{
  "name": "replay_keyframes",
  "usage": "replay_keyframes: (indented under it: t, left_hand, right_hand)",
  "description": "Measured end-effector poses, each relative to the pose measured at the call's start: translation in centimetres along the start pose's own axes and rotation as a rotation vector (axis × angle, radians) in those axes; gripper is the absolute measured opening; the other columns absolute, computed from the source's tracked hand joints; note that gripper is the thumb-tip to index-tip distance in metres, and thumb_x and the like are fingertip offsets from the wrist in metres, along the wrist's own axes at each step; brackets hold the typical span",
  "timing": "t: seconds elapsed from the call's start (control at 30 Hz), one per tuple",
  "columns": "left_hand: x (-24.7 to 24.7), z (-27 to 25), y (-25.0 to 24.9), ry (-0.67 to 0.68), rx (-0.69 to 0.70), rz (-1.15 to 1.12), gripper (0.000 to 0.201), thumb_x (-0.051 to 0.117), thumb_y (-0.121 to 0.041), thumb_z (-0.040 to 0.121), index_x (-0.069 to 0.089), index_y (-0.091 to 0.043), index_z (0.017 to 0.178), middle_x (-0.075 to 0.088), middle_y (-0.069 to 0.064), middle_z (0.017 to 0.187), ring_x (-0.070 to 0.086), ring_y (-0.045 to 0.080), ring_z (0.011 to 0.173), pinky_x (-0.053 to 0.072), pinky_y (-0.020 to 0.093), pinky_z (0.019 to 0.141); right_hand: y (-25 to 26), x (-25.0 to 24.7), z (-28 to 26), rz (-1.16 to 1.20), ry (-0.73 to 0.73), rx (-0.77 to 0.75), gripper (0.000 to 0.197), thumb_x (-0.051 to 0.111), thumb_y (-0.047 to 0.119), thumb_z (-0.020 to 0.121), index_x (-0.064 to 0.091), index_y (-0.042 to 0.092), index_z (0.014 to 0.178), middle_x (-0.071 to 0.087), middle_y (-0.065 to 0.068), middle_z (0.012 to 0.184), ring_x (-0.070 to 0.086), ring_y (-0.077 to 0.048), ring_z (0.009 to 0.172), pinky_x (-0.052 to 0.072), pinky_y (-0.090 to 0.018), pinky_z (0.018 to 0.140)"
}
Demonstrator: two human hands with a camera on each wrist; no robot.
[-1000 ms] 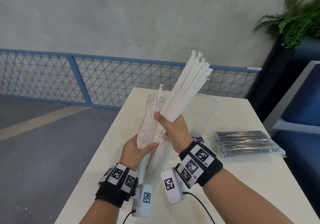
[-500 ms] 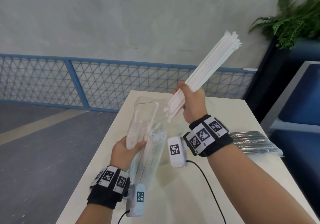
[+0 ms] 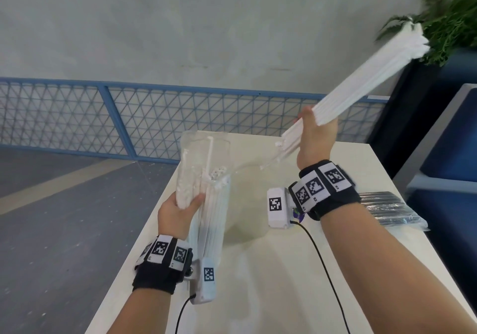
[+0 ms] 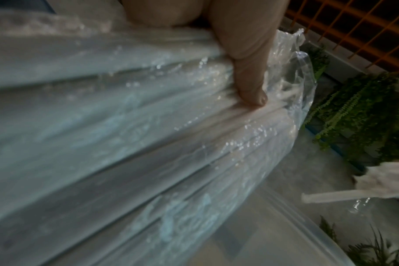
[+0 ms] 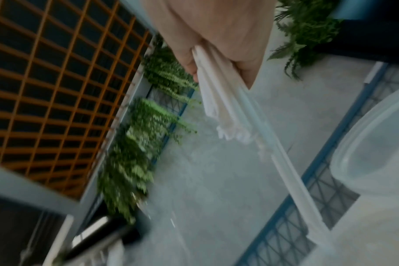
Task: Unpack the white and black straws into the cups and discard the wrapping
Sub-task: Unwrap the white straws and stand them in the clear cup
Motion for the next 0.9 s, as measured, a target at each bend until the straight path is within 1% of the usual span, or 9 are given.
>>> replay_keyframes:
  t: [0.1,0.17,0.33,0.47,0.6,0.67,0.73,0.83,0.9]
  left_hand:
    - [0.8,0.0,-0.7,0.017,0.015,0.000,0.017,0.072,-0.024,0.077,0.063,-0.013,0.086,0.064,-0.003,0.075,0.062,0.024,0.080,0.046,0.032,0.074]
    - [1.2,-0.1,-1.0,0.012,0.019,-0.009,0.019,0.072,-0.024,0.077,0.062,-0.012,0.088,0.064,-0.001,0.076,0.061,0.024,0.080,0.044,0.030,0.073]
    - [1.3,-0.3,-1.3,0.008,0.019,-0.039,0.025,0.072,-0.020,0.078,0.063,-0.006,0.096,0.064,0.006,0.084,0.059,0.020,0.080,0.041,0.025,0.072]
    - [1.2,-0.5,-1.3,0.026,0.010,-0.046,0.021,0.071,-0.019,0.079,0.061,-0.008,0.094,0.062,0.004,0.084,0.057,0.018,0.080,0.039,0.023,0.072]
    - [1.1,-0.3,-1.1,0.050,0.010,-0.072,0.023,0.071,-0.018,0.079,0.062,-0.007,0.096,0.062,0.003,0.084,0.057,0.015,0.077,0.040,0.018,0.063]
    - [0.9,-0.1,-1.0,0.058,0.009,-0.087,0.023,0.071,-0.018,0.079,0.062,-0.007,0.097,0.062,0.003,0.084,0.057,0.016,0.077,0.041,0.019,0.064]
    - [0.7,0.1,-0.7,0.069,0.011,-0.084,0.022,0.071,-0.019,0.078,0.062,-0.008,0.095,0.062,0.001,0.081,0.057,0.015,0.076,0.041,0.020,0.065]
    - [0.4,0.3,-0.1,0.112,0.026,-0.090,0.015,0.072,-0.018,0.077,0.062,-0.011,0.086,0.062,-0.007,0.073,0.058,0.007,0.071,0.040,0.015,0.060]
    - [0.0,0.6,0.3,0.147,0.032,-0.112,0.011,0.072,-0.017,0.077,0.061,-0.017,0.077,0.062,-0.008,0.074,0.058,0.002,0.072,0.040,0.015,0.060]
  right_hand:
    - [-2.4,0.8,-1.6,-0.153,0.149,0.031,0.029,0.063,0.015,0.086,0.051,0.006,0.110,0.057,0.005,0.086,0.056,-0.016,0.087,0.046,-0.029,0.080]
    - [-4.9,0.7,-3.0,-0.210,0.214,0.057,0.036,0.066,0.018,0.085,0.052,0.006,0.116,0.060,0.001,0.097,0.056,-0.017,0.094,0.044,-0.028,0.081]
    - [-9.3,-0.2,-5.1,-0.368,0.285,0.125,0.041,0.068,0.020,0.083,0.052,0.008,0.119,0.059,-0.001,0.100,0.055,-0.020,0.096,0.047,-0.035,0.087]
    - [-10.3,-0.8,-5.1,-0.441,0.299,0.144,0.037,0.067,0.019,0.083,0.054,0.011,0.117,0.060,-0.001,0.102,0.056,-0.020,0.098,0.046,-0.031,0.088]
    - [-10.4,-0.7,-4.8,-0.545,0.297,0.087,0.030,0.070,0.017,0.079,0.055,0.010,0.105,0.060,0.002,0.092,0.056,-0.018,0.087,0.040,-0.024,0.079]
    - [-10.5,-0.8,-4.7,-0.570,0.283,0.080,0.034,0.072,0.016,0.077,0.054,0.012,0.105,0.060,0.003,0.090,0.058,-0.020,0.088,0.041,-0.024,0.077]
    - [-10.4,-0.9,-4.8,-0.543,0.254,0.067,0.045,0.076,0.017,0.074,0.051,0.015,0.111,0.060,0.001,0.098,0.057,-0.018,0.092,0.042,-0.023,0.079]
    - [-8.3,-0.9,-5.4,-0.600,0.134,-0.240,0.060,0.079,0.024,0.070,0.047,0.014,0.120,0.048,-0.001,0.119,0.044,-0.010,0.106,0.033,-0.019,0.095]
    - [-6.1,-0.1,-6.8,-0.591,0.155,-0.468,0.045,0.072,0.022,0.077,0.051,0.014,0.115,0.049,0.000,0.116,0.046,-0.010,0.103,0.034,-0.015,0.093]
Point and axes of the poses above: each hand's wrist, its own z-axis towards the middle knuckle, its own x-axis out of the palm, y = z × x, the point moved 4 cm from there along z, towards the middle knuckle
